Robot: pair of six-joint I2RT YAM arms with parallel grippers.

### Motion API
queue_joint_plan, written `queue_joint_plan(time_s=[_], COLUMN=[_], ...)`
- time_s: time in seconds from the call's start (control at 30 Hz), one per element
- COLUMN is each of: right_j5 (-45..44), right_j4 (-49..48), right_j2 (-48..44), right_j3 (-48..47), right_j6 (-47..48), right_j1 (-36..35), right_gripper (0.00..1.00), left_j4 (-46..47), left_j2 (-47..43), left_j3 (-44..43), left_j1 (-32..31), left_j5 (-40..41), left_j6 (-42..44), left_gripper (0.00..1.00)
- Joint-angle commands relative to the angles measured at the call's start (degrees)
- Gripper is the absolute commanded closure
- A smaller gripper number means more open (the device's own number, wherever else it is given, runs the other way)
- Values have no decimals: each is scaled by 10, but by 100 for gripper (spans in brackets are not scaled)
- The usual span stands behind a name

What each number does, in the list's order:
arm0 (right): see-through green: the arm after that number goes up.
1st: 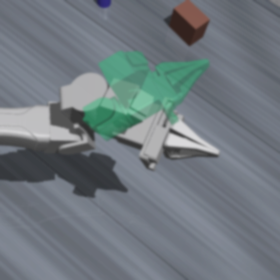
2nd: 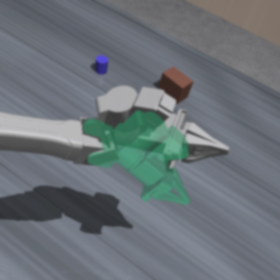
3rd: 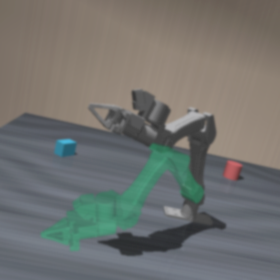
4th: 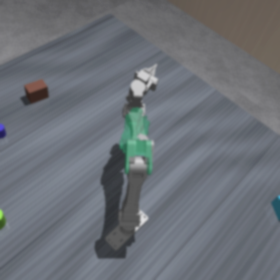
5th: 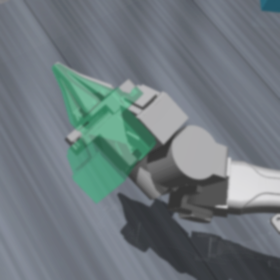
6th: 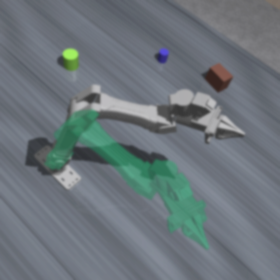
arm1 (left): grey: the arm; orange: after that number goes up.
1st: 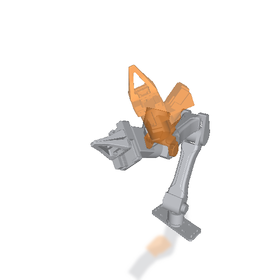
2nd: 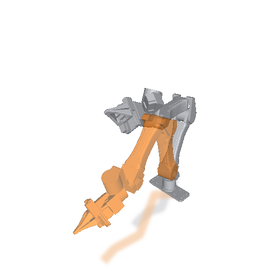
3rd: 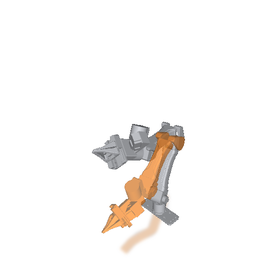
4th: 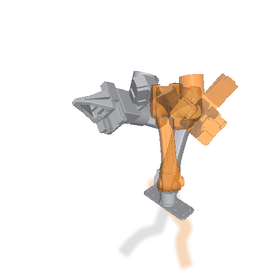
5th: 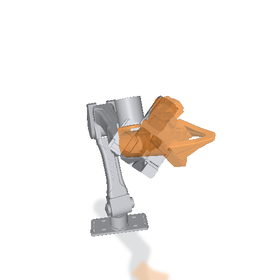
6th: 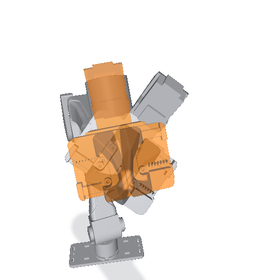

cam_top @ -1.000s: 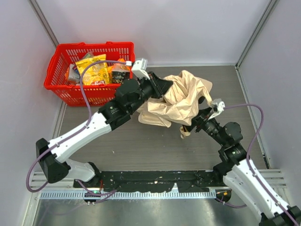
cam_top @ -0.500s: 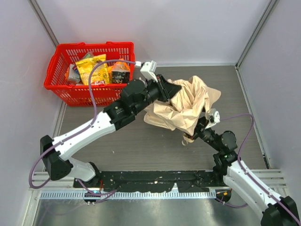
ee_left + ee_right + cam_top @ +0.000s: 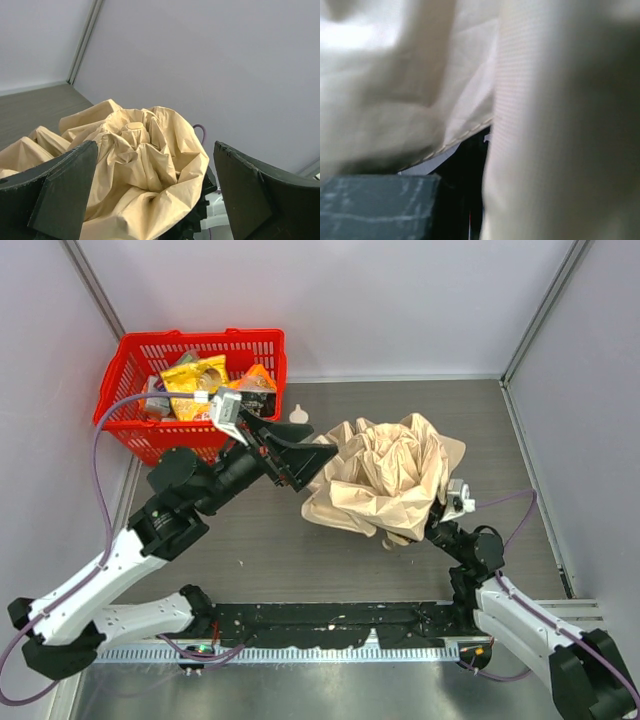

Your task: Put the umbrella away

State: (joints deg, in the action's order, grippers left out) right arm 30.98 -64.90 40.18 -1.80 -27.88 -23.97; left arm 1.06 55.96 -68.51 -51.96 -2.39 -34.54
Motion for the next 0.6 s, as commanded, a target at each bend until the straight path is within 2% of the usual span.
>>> queue_joint_plan(time_s=[0.0, 0.1, 0.17, 0.27, 0.33, 0.4, 0.47, 0.57], right_j5=[16, 23, 35, 48, 51, 54, 56, 63], right_j4=[-119, -106, -97, -80, -64, -54, -51, -51], right_j2=[-13, -22, -26, -28, -32, -35, -35, -33], right_j3=[-29, -37, -48, -58, -64, -64, -65, -68], right_j6=[-33, -34, -37, -36, -31, -26, -24, -29], right_j1=[1, 0, 1, 1, 1, 1, 1, 2], right_gripper=[99, 99, 99, 99, 99, 99, 99, 99], left_j4=[13, 73, 77, 83, 133, 236, 335, 349], left_j2=[3, 24, 51, 99, 122, 129, 134, 150], left_j3=[41, 51, 32, 0, 1, 33, 76, 80], left_j1=[5, 4, 5, 22, 27, 26, 19, 16], left_j5=[-17, -32, -51, -125, -183, -247, -251, -238], left_j6=[18, 18, 39, 39, 15, -3, -10, -6], left_gripper=[0, 0, 0, 0, 0, 0, 0, 0])
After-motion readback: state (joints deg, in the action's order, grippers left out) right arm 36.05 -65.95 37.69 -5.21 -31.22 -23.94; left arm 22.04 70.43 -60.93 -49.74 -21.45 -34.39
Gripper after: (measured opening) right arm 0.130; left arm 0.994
